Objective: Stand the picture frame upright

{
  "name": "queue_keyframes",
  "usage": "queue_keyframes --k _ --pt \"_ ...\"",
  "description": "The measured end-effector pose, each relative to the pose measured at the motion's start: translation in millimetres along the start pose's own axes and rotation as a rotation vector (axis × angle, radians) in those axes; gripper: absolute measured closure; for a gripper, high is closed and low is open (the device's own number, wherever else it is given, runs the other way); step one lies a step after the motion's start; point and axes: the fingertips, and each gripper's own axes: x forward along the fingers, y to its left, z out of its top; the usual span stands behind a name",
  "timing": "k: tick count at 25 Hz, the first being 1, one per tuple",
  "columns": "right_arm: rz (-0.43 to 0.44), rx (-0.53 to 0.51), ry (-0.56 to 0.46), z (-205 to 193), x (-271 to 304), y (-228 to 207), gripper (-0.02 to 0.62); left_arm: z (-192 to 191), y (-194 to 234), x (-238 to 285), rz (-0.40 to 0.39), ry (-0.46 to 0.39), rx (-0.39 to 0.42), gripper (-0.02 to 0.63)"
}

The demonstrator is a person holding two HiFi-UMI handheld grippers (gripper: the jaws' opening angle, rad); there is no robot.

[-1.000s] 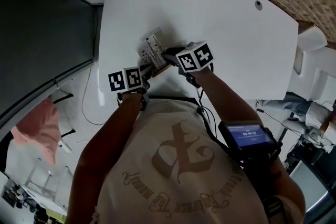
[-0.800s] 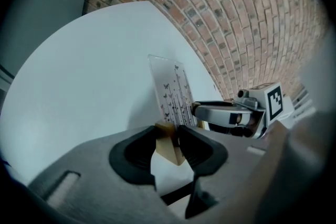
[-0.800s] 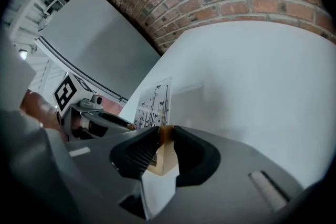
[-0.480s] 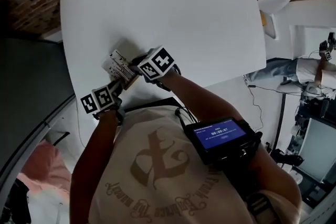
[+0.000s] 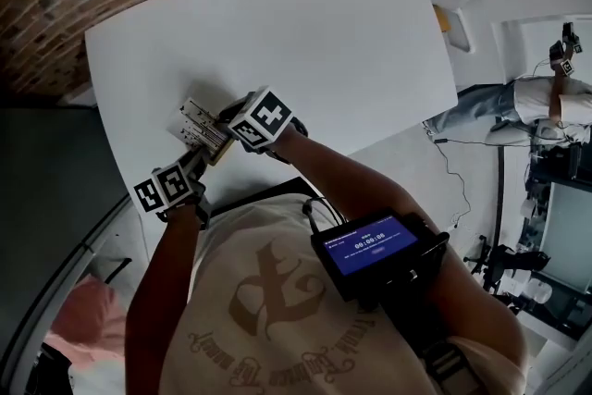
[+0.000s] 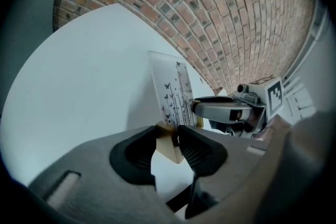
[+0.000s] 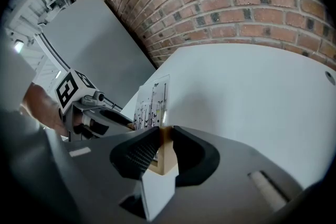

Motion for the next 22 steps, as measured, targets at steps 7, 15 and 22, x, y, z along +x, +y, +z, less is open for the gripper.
queue_keyframes --k 7,15,22 --pt "0.007 -0.037 -0.032 20 -8 -15 0.505 23 -7 8 0.022 -0.018 0.063 0.466" --pt "0.017 -0.056 -0.075 40 -13 -42 0.508 54 -14 24 0.063 -0.019 0.156 0.469" --pt "0.019 -0.045 -0.135 63 -15 -69 0.509 88 -15 40 0.083 -0.018 0.230 0.471"
